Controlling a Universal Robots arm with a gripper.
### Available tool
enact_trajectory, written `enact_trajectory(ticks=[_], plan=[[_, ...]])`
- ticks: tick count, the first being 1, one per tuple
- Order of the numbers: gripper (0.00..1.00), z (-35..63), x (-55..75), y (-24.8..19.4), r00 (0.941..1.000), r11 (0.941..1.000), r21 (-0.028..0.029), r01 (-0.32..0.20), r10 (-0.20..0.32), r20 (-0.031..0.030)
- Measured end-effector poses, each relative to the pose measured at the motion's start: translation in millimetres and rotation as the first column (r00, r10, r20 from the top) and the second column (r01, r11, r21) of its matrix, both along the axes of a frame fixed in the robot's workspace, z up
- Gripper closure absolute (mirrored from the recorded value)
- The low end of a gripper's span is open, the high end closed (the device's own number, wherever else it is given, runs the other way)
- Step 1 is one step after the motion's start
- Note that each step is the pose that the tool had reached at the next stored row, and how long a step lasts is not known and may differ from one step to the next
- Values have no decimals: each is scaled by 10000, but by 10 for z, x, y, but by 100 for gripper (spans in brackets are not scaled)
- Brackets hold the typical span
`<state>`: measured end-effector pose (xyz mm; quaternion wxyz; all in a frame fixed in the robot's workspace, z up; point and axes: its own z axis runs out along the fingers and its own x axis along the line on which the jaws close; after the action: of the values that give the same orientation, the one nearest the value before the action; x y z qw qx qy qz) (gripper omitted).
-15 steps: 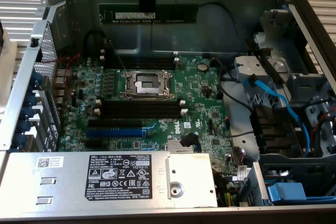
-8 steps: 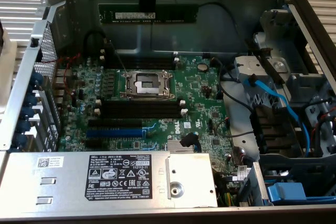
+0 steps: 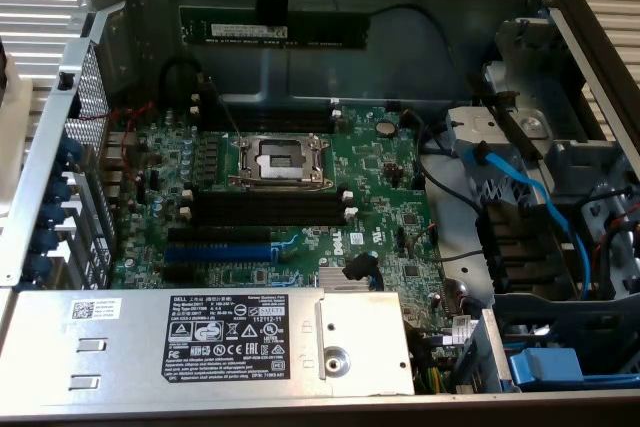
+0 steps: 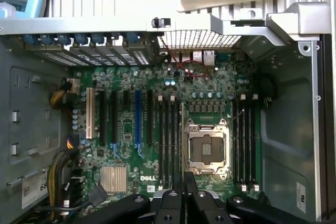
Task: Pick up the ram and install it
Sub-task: 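Insert the ram into the slot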
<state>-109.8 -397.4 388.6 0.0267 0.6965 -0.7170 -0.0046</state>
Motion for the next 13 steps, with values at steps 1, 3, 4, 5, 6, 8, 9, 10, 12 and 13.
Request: enact_trajectory(ticks=[1, 3, 4, 5, 6, 8, 9, 10, 12, 13], plan=[[88, -26, -4, 0, 10000, 10000, 22, 32, -32, 5], [88, -91, -13, -1, 9999, 9999, 59, 141, -141, 6], [88, -126, -14, -2, 9998, 9997, 86, 217, -217, 5], [88, -144, -13, -3, 9997, 9996, 97, 256, -256, 6], [88, -162, -13, -4, 9996, 9996, 100, 278, -278, 7], [88, -221, -13, -33, 9996, 9995, 100, 296, -296, 10], [88, -254, -13, -48, 9996, 9995, 101, 296, -296, 11], [88, -289, -13, -54, 9996, 9995, 102, 297, -297, 11], [88, -344, -13, -75, 9996, 9995, 101, 296, -296, 11], [88, -362, -13, -81, 9996, 9995, 101, 296, -296, 11]])
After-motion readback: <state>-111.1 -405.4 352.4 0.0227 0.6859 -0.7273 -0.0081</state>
